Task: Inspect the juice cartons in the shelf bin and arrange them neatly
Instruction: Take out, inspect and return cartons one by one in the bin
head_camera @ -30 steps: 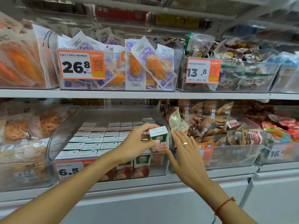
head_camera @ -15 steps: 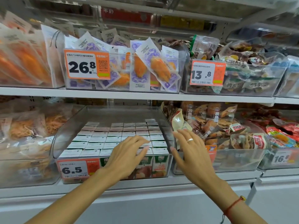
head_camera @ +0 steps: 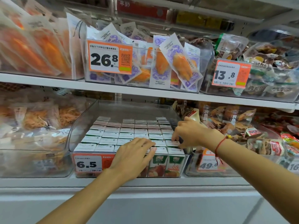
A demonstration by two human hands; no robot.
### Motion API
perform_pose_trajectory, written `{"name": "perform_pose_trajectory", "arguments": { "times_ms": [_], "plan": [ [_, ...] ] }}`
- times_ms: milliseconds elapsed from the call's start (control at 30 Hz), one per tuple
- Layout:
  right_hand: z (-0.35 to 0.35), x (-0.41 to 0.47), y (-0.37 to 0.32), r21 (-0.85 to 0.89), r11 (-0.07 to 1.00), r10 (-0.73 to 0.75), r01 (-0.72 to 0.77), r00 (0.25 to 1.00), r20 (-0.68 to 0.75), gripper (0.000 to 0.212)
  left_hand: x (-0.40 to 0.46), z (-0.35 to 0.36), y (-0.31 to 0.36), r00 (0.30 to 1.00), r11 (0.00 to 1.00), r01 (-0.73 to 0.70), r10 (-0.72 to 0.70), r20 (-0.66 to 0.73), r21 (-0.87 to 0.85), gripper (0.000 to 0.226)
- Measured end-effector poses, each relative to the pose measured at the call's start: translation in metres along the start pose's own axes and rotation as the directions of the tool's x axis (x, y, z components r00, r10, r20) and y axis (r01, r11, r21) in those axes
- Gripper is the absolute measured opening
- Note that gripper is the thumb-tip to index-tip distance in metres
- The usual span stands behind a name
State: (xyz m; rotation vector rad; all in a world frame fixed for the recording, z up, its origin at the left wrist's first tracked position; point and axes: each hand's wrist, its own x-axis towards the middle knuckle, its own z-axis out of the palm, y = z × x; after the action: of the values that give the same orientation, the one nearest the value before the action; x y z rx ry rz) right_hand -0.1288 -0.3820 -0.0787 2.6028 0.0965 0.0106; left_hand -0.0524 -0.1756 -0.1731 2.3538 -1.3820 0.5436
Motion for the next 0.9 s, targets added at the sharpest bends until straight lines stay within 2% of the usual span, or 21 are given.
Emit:
{"name": "perform_pose_trajectory", "arguments": {
  "times_ms": [133,267,433,600,667,733,800,900],
  "plan": [
    [-0.002,0.012,0.001,-0.041,0.999,0.005,0.0,0.993,0.12,0.036,0.0,0.001,0.0,1.0,1.0,0.002,-0.002,-0.004,-0.011,0.048],
    [0.001,0.013,0.003,-0.033,0.999,0.001,0.003,0.992,0.127,0.038,0.0,0.0,-0.001,1.0,1.0,-0.015,0.015,0.005,-0.025,0.048],
    [0.002,0.0,0.009,0.029,1.0,0.006,-0.006,1.0,-0.012,0.04,0.001,-0.002,-0.002,0.999,0.999,-0.036,0.037,0.038,-0.033,0.05],
    [-0.009,-0.037,0.005,0.362,0.928,0.176,-0.09,0.961,-0.213,0.04,0.0,-0.003,0.0,0.999,0.999,-0.021,0.023,0.048,-0.044,0.048],
    [-0.012,-0.055,-0.005,0.544,0.834,0.29,-0.097,0.915,-0.282,0.039,-0.001,-0.004,0.001,0.998,0.999,-0.016,0.018,0.054,-0.041,0.049],
    [-0.017,-0.069,-0.022,0.743,0.668,0.439,-0.049,0.832,-0.339,0.038,-0.001,-0.005,0.001,0.999,0.999,-0.012,0.014,0.052,-0.036,0.05],
    [-0.025,-0.077,-0.042,0.892,0.447,0.562,0.061,0.757,-0.333,0.034,-0.002,-0.009,0.003,0.998,0.999,-0.008,0.011,0.064,-0.045,0.048],
    [-0.036,-0.083,-0.074,0.967,0.021,0.669,0.255,0.715,-0.203,0.027,-0.003,-0.02,0.01,0.991,0.994,0.036,-0.023,0.129,-0.105,0.041]
  ]
}}
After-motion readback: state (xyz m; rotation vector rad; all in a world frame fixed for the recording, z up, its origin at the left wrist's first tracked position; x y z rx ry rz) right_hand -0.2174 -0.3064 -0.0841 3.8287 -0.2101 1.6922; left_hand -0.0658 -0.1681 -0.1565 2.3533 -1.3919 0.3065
